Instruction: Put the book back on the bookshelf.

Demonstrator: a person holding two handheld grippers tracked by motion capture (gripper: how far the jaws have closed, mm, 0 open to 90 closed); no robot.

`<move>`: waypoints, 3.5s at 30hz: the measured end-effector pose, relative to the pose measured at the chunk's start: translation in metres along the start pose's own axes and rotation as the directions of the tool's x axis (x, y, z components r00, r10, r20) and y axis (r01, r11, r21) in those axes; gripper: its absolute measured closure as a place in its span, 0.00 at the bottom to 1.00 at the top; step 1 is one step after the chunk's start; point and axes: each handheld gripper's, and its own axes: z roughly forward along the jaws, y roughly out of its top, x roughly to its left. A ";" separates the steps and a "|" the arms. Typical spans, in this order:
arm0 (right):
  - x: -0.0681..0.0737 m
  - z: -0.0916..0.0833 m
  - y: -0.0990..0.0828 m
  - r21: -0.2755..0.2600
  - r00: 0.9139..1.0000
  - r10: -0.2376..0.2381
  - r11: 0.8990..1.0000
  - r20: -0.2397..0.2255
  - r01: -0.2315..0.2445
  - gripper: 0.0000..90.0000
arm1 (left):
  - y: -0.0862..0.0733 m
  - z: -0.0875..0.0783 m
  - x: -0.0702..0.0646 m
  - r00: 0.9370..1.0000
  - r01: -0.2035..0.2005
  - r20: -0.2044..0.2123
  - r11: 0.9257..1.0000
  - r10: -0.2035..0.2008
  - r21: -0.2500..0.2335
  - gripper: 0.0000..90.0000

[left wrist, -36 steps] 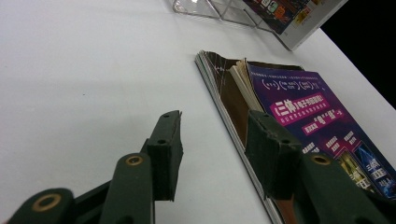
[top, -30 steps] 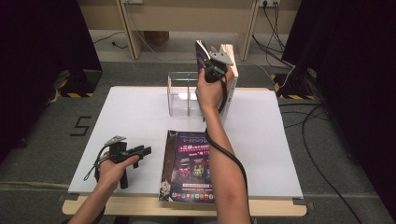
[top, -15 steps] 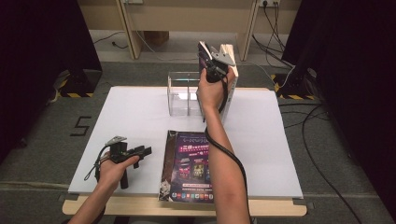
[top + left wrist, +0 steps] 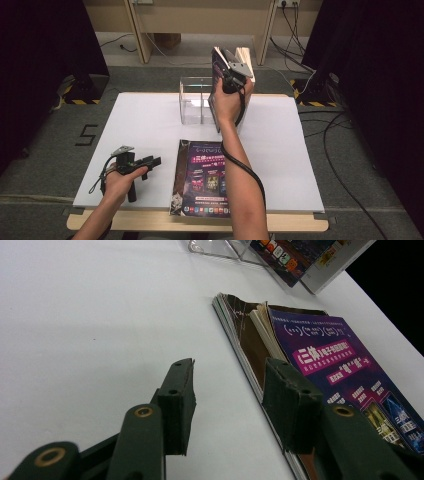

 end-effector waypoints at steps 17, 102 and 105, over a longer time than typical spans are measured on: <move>0.000 -0.005 0.005 0.092 0.999 -0.019 0.996 -0.029 0.021 0.81 | -0.001 0.002 -0.003 1.000 -0.004 0.009 1.000 0.004 0.003 0.61; -0.004 -0.032 -0.016 0.112 0.999 0.001 0.994 -0.048 0.004 0.72 | -0.004 0.007 -0.009 0.999 -0.027 0.019 0.999 0.026 0.020 0.59; -0.005 -0.035 -0.017 0.105 0.999 -0.007 0.994 -0.049 0.012 0.72 | -0.004 0.007 -0.009 0.999 -0.026 0.019 0.999 0.026 0.020 0.59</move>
